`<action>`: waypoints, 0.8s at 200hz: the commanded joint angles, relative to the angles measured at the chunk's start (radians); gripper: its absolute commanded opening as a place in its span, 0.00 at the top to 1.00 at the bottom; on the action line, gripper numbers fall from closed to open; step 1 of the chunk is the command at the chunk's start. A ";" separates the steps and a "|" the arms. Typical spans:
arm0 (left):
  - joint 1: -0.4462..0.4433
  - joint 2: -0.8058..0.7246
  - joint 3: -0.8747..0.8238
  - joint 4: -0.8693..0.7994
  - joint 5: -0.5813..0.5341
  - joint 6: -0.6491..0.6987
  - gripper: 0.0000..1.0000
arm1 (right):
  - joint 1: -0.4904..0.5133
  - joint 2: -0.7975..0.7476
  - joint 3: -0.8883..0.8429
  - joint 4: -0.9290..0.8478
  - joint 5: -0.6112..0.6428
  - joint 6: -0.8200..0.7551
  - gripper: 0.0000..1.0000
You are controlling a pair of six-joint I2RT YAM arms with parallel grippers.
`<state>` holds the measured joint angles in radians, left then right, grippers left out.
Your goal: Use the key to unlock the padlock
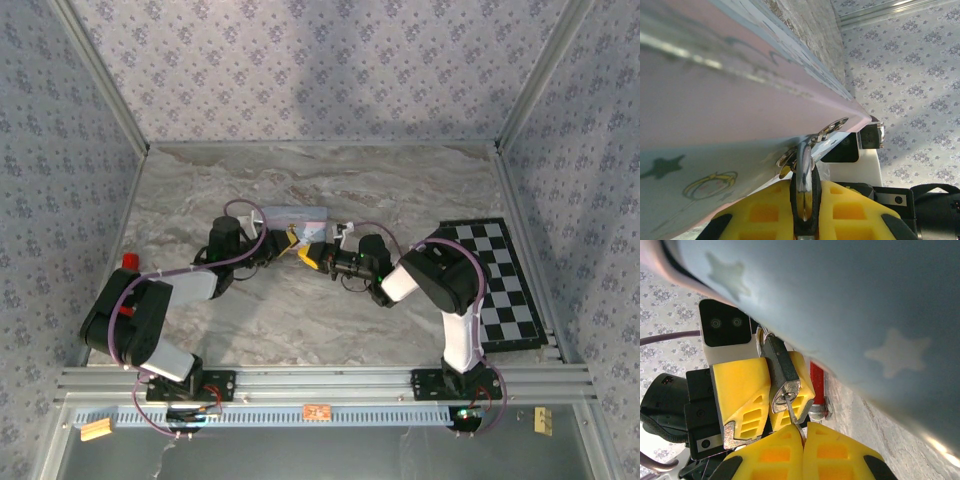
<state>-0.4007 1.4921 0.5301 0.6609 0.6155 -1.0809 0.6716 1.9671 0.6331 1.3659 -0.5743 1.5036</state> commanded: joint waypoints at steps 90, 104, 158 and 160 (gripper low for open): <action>-0.076 -0.017 0.021 -0.031 0.170 0.045 1.00 | -0.038 -0.052 0.060 0.030 0.044 0.059 1.00; -0.076 -0.023 0.018 -0.036 0.168 0.049 1.00 | -0.041 -0.061 0.062 0.030 0.037 0.060 1.00; -0.093 -0.012 0.030 -0.042 0.168 0.052 1.00 | -0.041 -0.072 0.083 0.030 0.025 0.054 1.00; -0.093 -0.012 0.031 -0.041 0.168 0.052 1.00 | -0.041 -0.071 0.084 0.029 0.025 0.055 1.00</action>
<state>-0.4152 1.4921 0.5476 0.6609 0.6121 -1.0725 0.6430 1.9366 0.6357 1.3411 -0.6224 1.5562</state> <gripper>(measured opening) 0.136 0.051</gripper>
